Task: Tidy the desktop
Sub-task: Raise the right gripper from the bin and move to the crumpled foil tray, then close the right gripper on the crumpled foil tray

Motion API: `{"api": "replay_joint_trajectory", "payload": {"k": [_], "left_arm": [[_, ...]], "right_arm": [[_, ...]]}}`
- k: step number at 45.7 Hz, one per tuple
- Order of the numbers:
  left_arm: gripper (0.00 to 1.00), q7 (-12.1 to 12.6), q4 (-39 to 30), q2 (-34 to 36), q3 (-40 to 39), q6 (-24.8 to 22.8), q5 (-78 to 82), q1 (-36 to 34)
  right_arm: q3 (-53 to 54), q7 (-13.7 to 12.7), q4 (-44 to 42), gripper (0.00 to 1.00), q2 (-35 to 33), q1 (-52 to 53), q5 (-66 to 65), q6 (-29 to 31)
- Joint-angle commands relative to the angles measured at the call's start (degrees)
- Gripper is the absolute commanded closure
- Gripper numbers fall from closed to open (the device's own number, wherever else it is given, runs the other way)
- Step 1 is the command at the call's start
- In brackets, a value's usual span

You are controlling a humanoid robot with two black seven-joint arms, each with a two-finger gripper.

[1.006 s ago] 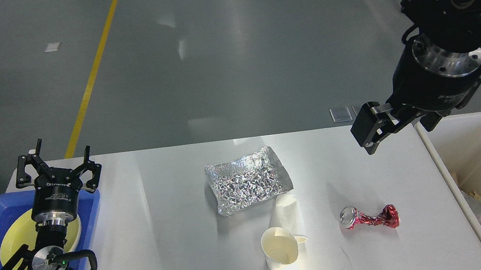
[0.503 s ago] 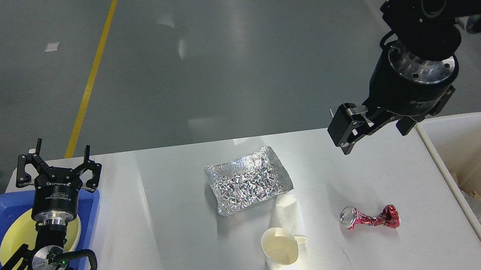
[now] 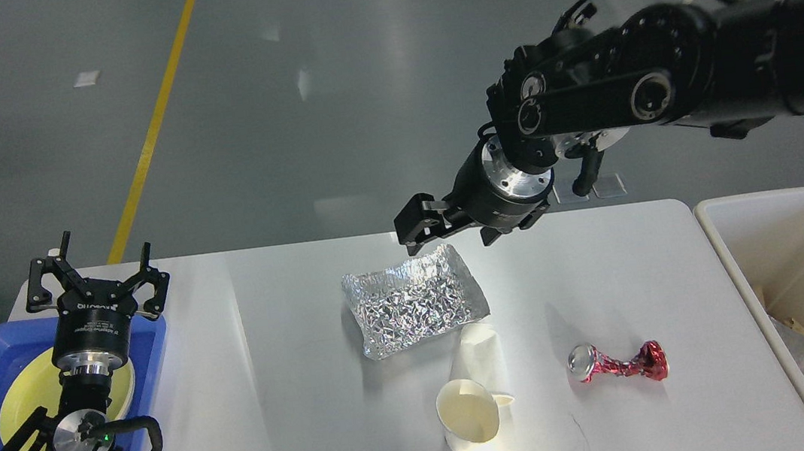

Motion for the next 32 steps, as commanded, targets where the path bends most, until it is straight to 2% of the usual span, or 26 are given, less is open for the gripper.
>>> {"api": "replay_joint_trajectory", "payload": {"k": [1,4,7,10,14,23,32], "left_arm": [[0.03,0.0,0.0,0.0,0.0,0.0,0.0,0.0],[0.03,0.0,0.0,0.0,-0.1,0.0,0.0,0.0],[0.03,0.0,0.0,0.0,-0.1,0.0,0.0,0.0],[0.03,0.0,0.0,0.0,0.0,0.0,0.0,0.0],[0.03,0.0,0.0,0.0,-0.1,0.0,0.0,0.0],[0.03,0.0,0.0,0.0,0.0,0.0,0.0,0.0],[0.03,0.0,0.0,0.0,0.0,0.0,0.0,0.0]], "right_arm": [[2.1,-5.5,-7.3,0.06,3.0,-9.1,11.2,-3.1],[2.3,-9.8,-9.3,0.04,3.9,-11.5,18.7,-5.7],[2.4,-12.1,-10.9,0.00,5.2,-14.1,24.8,-10.0],[3.3,-12.3,-12.8,0.00,6.0,-17.6,29.8,-15.3],[7.3,-12.1,-16.3,0.00,6.4,-22.8,32.8,-19.1],[23.0,-12.1,-25.6,0.00,8.9,-37.2,33.3,-21.0],[24.9,-11.9,-34.0,0.00,13.2,-43.6,33.0,-21.9]]}}
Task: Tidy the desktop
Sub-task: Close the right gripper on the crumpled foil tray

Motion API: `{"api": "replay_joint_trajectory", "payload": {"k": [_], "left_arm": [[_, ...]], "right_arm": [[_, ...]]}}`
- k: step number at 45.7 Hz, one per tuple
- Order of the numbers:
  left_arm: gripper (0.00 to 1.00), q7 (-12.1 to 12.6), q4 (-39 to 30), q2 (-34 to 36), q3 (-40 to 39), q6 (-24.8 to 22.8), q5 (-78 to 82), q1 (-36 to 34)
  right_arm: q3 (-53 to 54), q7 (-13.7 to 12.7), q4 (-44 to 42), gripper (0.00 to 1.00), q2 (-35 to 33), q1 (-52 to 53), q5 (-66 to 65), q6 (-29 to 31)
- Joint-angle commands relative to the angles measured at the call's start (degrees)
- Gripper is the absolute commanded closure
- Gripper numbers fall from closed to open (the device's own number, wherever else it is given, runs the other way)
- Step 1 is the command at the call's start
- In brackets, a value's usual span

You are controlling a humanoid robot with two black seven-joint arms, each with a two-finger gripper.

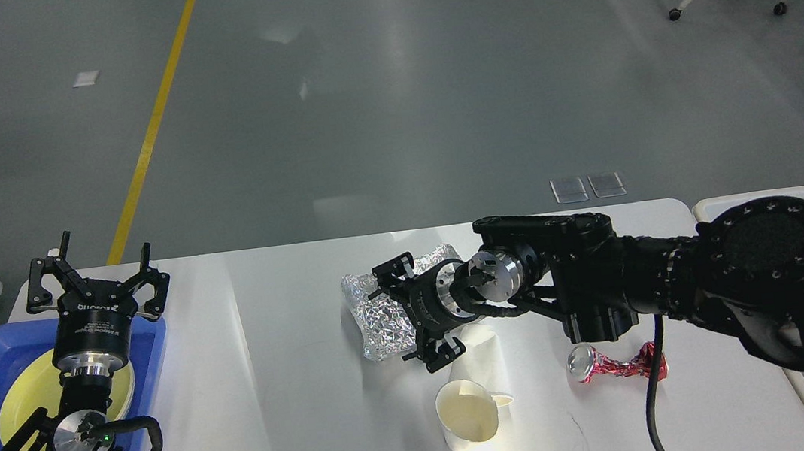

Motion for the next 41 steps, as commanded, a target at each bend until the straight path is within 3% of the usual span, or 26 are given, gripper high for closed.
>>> {"api": "replay_joint_trajectory", "payload": {"k": [1,23,32,41], "left_arm": [[0.03,0.0,0.0,0.0,0.0,0.0,0.0,0.0],[0.03,0.0,0.0,0.0,-0.1,0.0,0.0,0.0],[0.03,0.0,0.0,0.0,0.0,0.0,0.0,0.0],[0.03,0.0,0.0,0.0,0.0,0.0,0.0,0.1]], "right_arm": [[0.5,0.1,-4.5,0.00,1.6,-4.0,-0.2,-0.3],[0.5,0.8,-8.2,0.12,1.5,-7.4,-0.2,-0.6],[0.6,0.9,-7.9,0.37,1.5,-7.6,-0.2,-0.3],[0.6,1.1,-8.2,0.52,1.5,-8.3,-0.3,-0.6]]}}
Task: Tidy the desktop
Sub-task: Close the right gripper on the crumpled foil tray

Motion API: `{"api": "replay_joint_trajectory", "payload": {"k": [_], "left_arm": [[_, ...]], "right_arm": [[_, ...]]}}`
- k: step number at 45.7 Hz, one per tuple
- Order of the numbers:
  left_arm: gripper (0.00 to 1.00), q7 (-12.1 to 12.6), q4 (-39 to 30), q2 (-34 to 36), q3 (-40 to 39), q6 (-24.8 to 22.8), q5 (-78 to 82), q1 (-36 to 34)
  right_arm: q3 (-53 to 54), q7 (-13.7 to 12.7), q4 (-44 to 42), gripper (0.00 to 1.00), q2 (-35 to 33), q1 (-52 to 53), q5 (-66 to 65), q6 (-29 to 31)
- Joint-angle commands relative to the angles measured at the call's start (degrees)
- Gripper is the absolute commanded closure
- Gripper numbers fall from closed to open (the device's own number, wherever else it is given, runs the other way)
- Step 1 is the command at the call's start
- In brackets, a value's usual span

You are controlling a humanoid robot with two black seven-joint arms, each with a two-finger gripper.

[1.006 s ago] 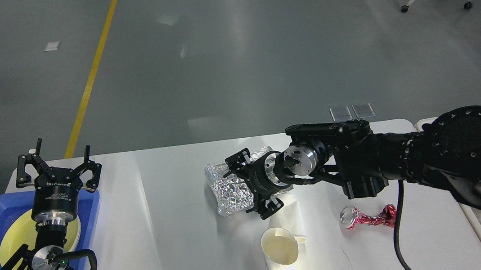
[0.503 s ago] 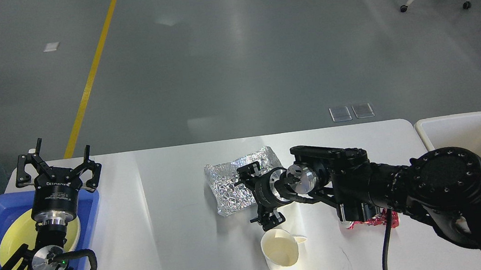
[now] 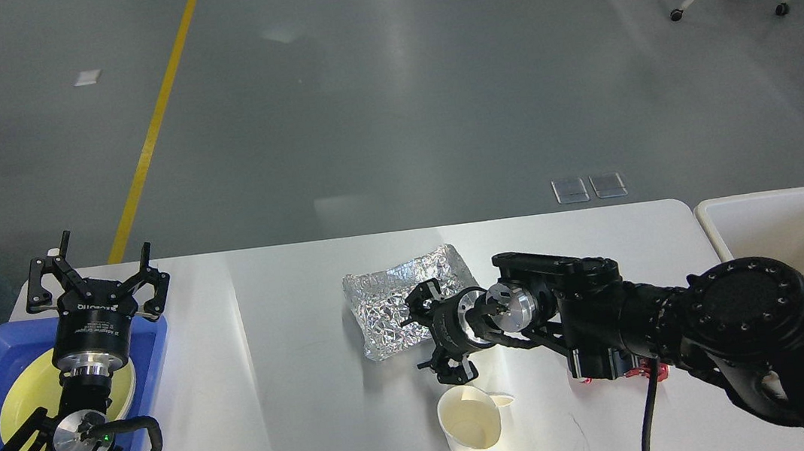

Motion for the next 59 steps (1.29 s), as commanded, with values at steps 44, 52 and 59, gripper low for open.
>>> {"api": "replay_joint_trajectory", "payload": {"k": [44,52,59], "left_arm": [[0.03,0.0,0.0,0.0,0.0,0.0,0.0,0.0],[0.03,0.0,0.0,0.0,0.0,0.0,0.0,0.0],[0.03,0.0,0.0,0.0,0.0,0.0,0.0,0.0]], "right_arm": [[0.2,0.2,-2.0,0.84,-0.1,-1.4,0.2,-2.1],[0.2,0.2,-1.9,0.98,-0.1,-1.4,0.2,-2.1],[0.3,0.2,-1.8,1.00,0.0,-1.3,0.2,-2.0]]}}
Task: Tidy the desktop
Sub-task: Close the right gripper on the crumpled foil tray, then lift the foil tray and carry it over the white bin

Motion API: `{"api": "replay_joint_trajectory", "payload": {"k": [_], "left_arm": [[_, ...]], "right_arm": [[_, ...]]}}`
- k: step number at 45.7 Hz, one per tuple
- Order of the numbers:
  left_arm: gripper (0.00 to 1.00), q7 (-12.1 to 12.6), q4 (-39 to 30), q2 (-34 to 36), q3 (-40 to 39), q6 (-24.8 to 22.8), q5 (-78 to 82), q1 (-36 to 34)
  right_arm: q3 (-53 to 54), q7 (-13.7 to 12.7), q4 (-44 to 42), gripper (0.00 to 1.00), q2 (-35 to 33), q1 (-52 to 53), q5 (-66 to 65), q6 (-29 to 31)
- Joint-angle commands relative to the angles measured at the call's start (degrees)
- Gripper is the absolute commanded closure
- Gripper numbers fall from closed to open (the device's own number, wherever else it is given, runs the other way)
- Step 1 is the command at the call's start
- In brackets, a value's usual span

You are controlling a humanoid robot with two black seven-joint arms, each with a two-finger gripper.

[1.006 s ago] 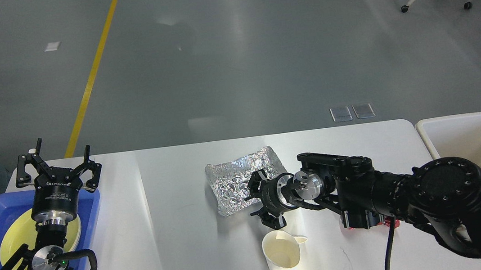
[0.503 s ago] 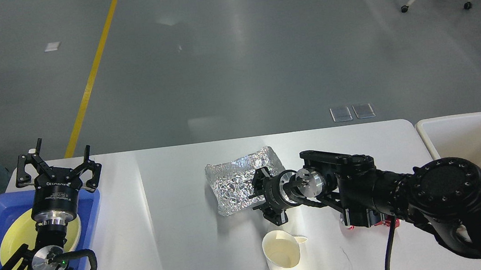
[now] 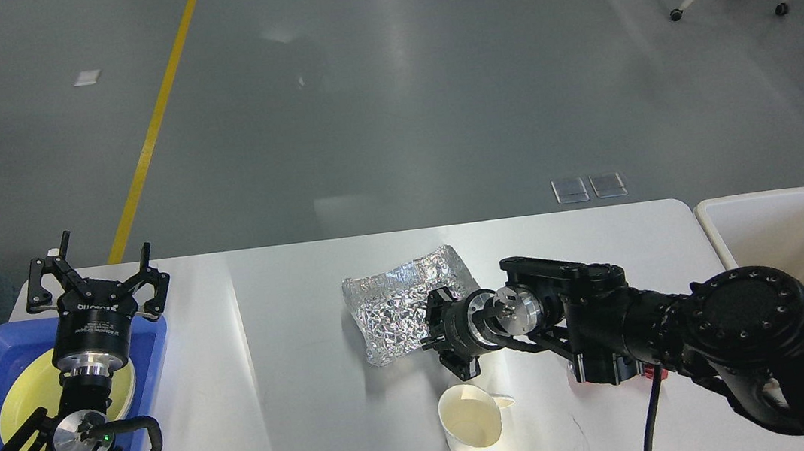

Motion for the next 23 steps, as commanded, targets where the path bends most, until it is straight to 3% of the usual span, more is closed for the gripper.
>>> {"api": "replay_joint_trajectory", "payload": {"k": [1,23], "left_arm": [[0.03,0.0,0.0,0.0,0.0,0.0,0.0,0.0],[0.03,0.0,0.0,0.0,0.0,0.0,0.0,0.0]], "right_arm": [[0.2,0.0,-0.1,1.00,0.1,0.0,0.0,0.1],[0.5,-0.3,1.2,1.00,-0.4,7.5,-0.1,1.0]]}}
